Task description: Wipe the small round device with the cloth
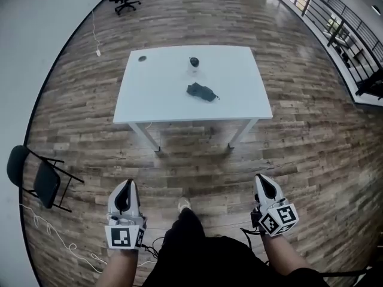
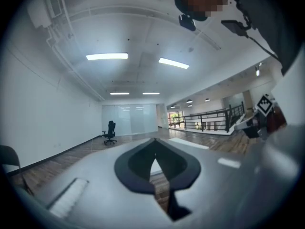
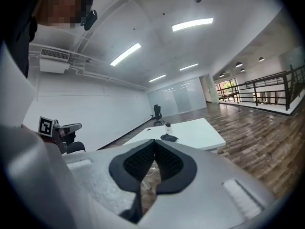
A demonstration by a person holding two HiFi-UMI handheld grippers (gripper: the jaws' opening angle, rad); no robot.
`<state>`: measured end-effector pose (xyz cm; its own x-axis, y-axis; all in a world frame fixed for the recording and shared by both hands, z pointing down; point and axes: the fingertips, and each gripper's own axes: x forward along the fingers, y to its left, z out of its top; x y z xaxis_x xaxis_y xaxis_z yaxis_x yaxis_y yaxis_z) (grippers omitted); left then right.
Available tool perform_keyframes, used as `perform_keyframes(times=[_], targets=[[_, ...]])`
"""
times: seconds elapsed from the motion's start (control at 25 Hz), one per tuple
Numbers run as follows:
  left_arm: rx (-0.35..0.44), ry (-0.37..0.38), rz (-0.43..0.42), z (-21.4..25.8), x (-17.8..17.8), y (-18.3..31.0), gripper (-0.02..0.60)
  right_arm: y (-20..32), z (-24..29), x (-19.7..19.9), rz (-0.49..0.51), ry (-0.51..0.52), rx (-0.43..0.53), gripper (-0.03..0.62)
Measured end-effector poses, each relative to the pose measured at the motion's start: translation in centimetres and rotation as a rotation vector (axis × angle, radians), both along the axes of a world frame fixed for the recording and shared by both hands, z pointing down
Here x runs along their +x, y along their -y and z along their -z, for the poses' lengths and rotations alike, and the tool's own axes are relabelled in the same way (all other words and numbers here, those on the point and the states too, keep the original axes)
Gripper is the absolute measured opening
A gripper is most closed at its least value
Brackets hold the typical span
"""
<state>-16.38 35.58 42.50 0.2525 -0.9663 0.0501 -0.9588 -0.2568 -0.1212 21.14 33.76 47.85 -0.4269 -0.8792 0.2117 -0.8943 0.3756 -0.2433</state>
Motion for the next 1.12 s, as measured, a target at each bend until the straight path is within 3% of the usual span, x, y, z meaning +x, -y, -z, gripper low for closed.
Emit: perform_keyframes(times=[0.32, 0.56, 0.64, 0.76, 0.84, 1.0, 1.12], targets=[[-0.039, -0.029, -0.086, -1.1, -2.1, 7.6, 0.006, 4.2, 1.5, -2.9, -0.056, -0.029, -0.018, 0.002], [-0.003, -0.007, -0.076, -0.5, -4.5, 12.9, 0.006, 5.8, 2.9, -3.4, -0.102, -0.062, 0.015, 0.002], [-0.002, 0.015, -0.118, -0.1, -3.3, 13.9, 0.006, 5.9, 2.9, -3.1, -0.108, -0.074, 0.012, 0.002], [0.017, -0.012, -0.174, 1.0, 0.0, 13.9, 0.006, 6.6, 2.2, -2.6, -0.121, -0.077, -0.007, 0.002], [0.013, 0.001, -0.146, 0.8, 0.2, 14.0, 0.007, 7.5, 2.1, -2.9, -0.105, -0.09, -0.007, 0.002], [-0.026, 0.056, -0.066, -0.9, -3.0, 15.9, 0.006, 10.2, 2.8, -5.0, -0.008, -0.185, 0.068, 0.002], [-0.052, 0.033, -0.041, -0.9, -4.2, 18.0, 0.008, 13.5, 2.5, -5.8, 0.027, -0.185, 0.102, 0.002]])
